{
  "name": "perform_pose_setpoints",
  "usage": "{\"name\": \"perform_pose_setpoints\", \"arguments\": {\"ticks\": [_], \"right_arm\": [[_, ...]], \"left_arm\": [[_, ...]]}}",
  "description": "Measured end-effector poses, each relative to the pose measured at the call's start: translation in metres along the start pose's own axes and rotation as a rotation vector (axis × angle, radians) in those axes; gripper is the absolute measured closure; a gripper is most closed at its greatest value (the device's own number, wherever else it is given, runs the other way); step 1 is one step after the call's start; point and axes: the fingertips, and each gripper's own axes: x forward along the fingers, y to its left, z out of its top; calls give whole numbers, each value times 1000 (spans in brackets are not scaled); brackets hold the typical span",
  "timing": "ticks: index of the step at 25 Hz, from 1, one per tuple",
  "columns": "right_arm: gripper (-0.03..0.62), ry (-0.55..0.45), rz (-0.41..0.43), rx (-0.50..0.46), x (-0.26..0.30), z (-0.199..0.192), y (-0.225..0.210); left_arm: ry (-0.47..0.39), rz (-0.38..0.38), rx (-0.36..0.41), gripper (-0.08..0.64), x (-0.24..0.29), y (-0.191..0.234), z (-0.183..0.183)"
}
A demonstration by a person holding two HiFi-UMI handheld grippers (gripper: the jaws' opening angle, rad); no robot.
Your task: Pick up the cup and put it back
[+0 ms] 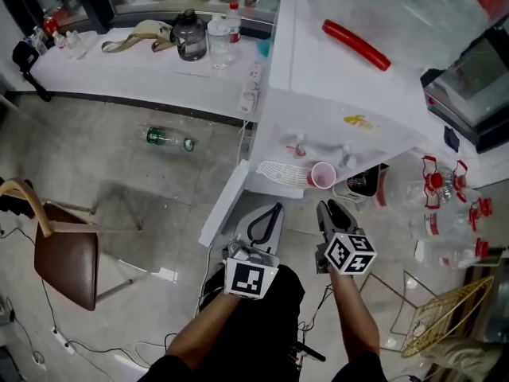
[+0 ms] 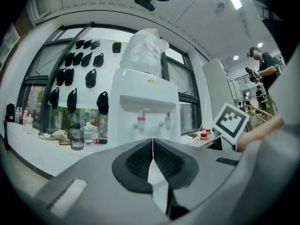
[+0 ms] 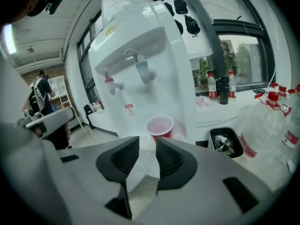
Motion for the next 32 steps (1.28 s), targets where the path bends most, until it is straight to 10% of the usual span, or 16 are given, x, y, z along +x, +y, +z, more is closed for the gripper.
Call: {"name": "perform_pose_setpoints", "arguments": {"ticks": [12,32], "right_arm": [[572,214,46,135,-119,57,83],[595,108,69,125,-417,198,178]], "left_arm": [[170,69,-121,552,-70,-9,146],[187,153,-160,552,-239,-117,434]]}}
